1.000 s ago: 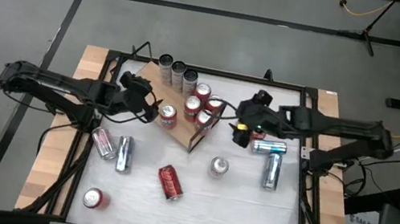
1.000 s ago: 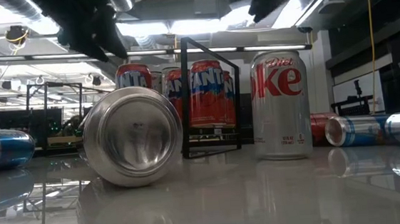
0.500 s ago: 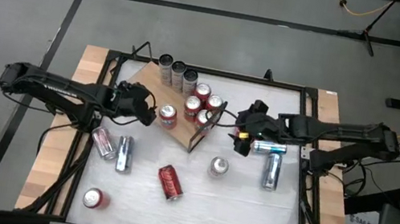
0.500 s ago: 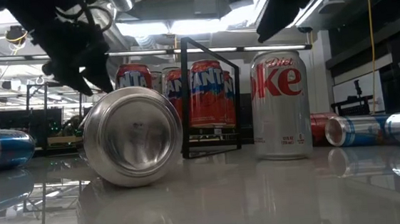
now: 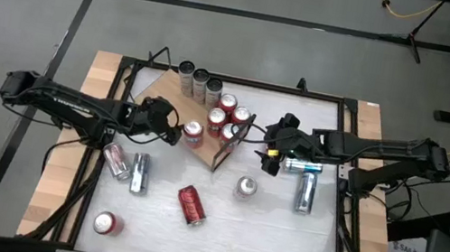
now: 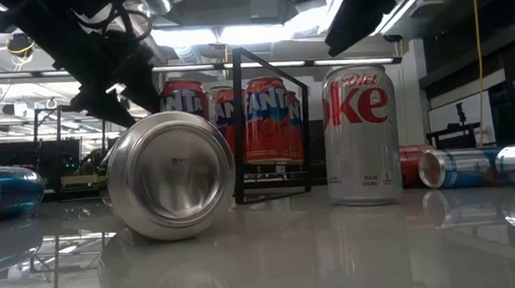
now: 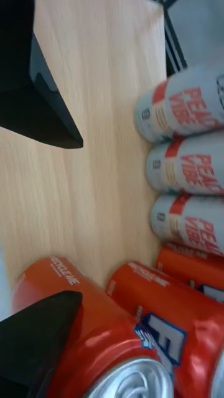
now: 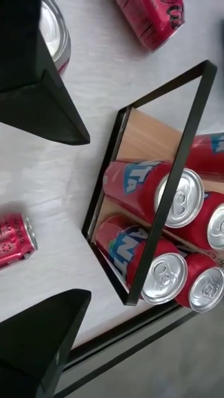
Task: Pick and place cans onto a shelf
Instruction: Put the top red soda can on the shelf and align with the other red soda can
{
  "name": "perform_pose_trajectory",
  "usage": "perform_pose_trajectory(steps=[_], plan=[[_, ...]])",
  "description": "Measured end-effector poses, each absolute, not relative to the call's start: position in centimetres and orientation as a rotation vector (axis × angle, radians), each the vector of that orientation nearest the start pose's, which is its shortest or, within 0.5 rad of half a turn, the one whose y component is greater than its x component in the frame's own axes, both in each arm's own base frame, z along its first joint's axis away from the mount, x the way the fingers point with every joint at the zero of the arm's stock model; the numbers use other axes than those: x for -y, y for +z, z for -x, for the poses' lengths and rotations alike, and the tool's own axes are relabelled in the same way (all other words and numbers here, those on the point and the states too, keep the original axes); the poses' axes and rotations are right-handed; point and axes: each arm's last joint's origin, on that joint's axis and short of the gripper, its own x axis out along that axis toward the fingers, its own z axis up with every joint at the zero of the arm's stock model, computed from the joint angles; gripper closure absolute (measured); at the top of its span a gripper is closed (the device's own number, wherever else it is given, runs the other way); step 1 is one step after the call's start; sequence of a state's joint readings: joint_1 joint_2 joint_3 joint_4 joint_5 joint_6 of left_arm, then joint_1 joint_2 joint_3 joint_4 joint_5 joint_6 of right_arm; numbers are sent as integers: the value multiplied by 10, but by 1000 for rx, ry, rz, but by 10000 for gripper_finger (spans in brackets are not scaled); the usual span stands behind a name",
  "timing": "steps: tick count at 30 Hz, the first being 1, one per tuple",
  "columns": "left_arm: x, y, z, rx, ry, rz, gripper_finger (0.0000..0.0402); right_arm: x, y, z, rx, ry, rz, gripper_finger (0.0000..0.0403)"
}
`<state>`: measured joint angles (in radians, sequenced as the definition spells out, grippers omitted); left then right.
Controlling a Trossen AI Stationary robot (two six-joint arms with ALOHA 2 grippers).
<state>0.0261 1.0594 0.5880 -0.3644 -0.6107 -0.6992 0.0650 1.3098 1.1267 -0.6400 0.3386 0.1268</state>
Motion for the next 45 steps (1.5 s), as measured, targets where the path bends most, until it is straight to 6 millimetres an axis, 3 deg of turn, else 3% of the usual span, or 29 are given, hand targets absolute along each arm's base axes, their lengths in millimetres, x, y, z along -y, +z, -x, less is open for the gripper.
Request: perform_pose_trajectory(steps=[13,18,32,45], plan=[[-22,185,-232,-529,812,419,10,-8,304,-269,-778,-308,45,13],[-22,179,-236,-538,815,415,10,-8,304,-269,-779,-308,45,13],[-31,182,-237,-456,923,387,10,-8,304,-269,-779,-308,45,13],[-20,189,-246,-422,751,421,10,-8,304,-269,-779,-308,45,13]])
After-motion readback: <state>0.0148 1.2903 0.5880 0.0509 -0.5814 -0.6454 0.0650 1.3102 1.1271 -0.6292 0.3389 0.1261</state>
